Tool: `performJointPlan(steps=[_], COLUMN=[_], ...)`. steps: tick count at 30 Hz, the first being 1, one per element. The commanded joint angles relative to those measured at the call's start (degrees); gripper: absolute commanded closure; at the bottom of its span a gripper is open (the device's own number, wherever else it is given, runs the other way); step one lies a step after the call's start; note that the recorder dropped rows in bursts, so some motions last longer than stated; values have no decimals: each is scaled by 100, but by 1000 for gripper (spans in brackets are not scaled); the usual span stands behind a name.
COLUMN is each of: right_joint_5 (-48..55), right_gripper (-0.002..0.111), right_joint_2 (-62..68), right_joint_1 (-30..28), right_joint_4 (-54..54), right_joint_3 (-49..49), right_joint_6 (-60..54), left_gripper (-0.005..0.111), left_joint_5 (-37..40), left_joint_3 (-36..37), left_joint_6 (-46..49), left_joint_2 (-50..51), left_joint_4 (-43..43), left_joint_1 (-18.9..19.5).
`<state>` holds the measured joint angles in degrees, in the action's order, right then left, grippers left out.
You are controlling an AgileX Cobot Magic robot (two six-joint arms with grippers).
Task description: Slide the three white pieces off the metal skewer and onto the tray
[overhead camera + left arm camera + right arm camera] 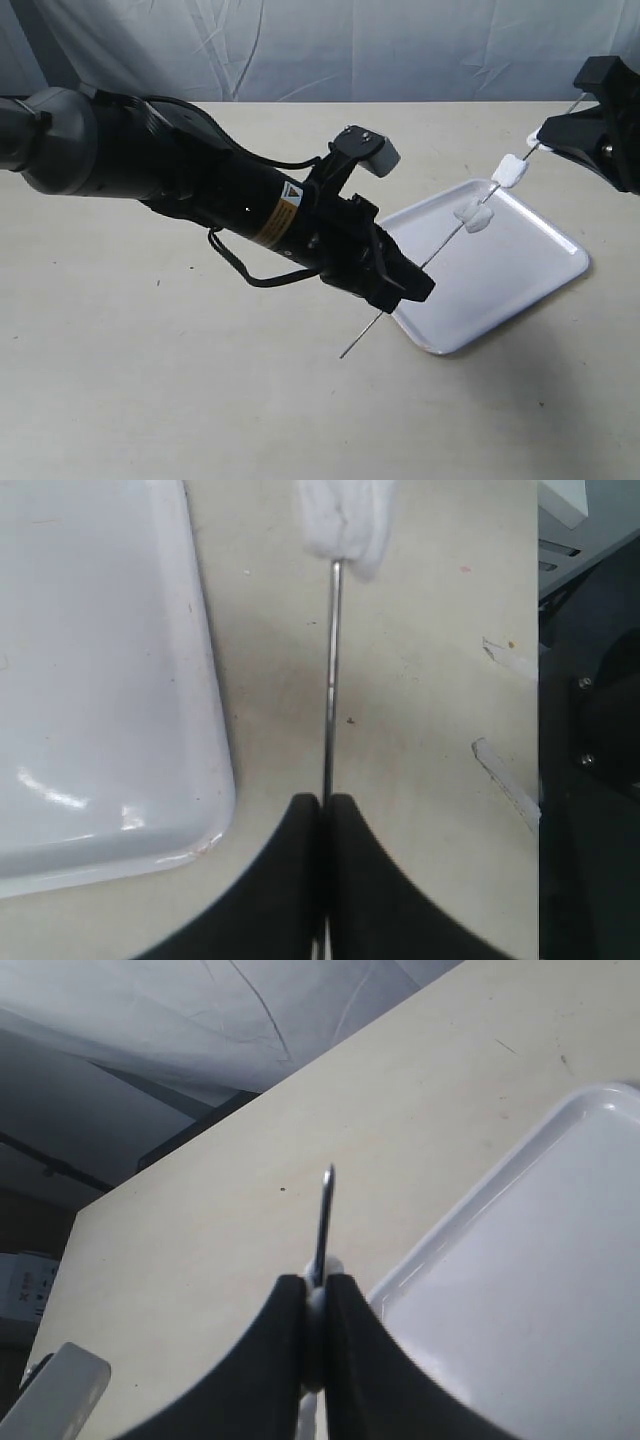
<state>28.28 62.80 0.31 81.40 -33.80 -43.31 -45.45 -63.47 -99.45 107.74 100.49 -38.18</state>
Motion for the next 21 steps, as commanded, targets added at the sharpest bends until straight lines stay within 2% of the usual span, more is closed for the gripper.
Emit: performJointPlan(steps=[1,3,7,9,21], right_joint_5=[32,44,178,283,319], right_gripper=[109,105,89,85,85], right_joint_2=[12,12,12,12,12], right_joint_1=[-13,-13,-13,-13,-13], right_joint_4=[7,20,197,239,284], right_joint_3=[-22,-22,-22,-22,-22], right_joint_6=[-59,-59,-59,-59,-59], left_gripper=[107,107,107,107,107], left_joint_5=[101,101,88,88,73], left_joint_3=[-31,-31,-31,-31,-31], left_joint_6=[-62,-62,-62,-62,-62], left_joint_2=[21,21,21,21,21], left_joint_4=[-55,-55,-55,-55,-70], left_joint_1=[-15,-15,-15,-15,-15])
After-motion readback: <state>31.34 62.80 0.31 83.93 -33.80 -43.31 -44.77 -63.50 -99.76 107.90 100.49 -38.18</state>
